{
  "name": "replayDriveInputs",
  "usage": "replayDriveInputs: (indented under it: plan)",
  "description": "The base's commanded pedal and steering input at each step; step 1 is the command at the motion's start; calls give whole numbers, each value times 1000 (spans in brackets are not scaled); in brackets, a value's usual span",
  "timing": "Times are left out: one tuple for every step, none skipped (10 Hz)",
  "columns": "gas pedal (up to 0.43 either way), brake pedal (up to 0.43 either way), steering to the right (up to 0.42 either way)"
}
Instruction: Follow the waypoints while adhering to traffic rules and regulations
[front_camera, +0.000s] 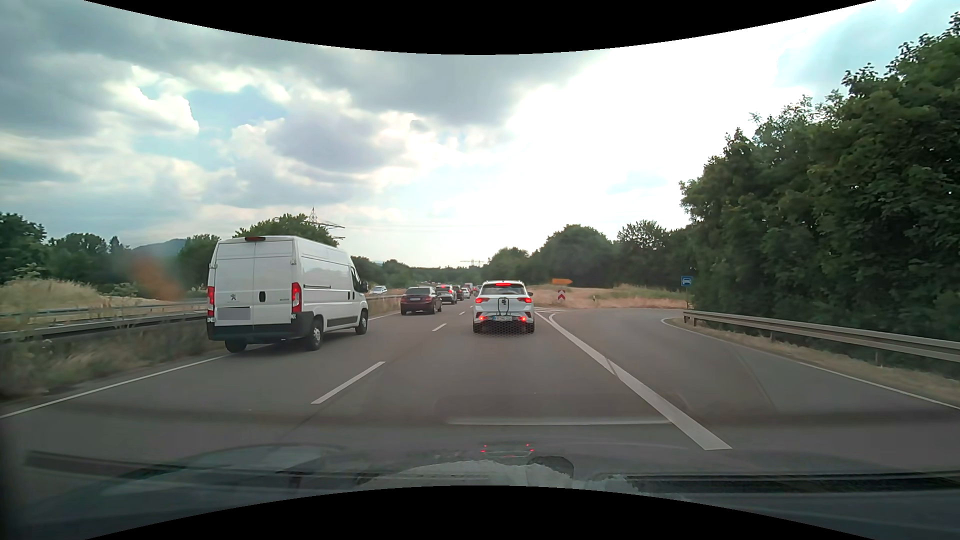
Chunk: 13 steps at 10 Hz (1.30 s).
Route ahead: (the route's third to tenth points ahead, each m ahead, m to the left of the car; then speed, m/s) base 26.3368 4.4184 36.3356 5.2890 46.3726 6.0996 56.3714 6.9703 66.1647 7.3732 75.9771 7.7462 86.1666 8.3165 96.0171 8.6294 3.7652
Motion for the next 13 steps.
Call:
replayDriveInputs:
  plan:
    - [8,0,-1]
    - [8,0,-1]
    - [0,0,-1]
    - [0,0,-1]
    - [0,0,0]
    - [0,0,0]
    - [0,0,0]
    - [0,0,0]
    - [0,0,0]
    - [0,0,0]
    - [0,0,0]
    - [0,0,0]
    - [0,0,0]
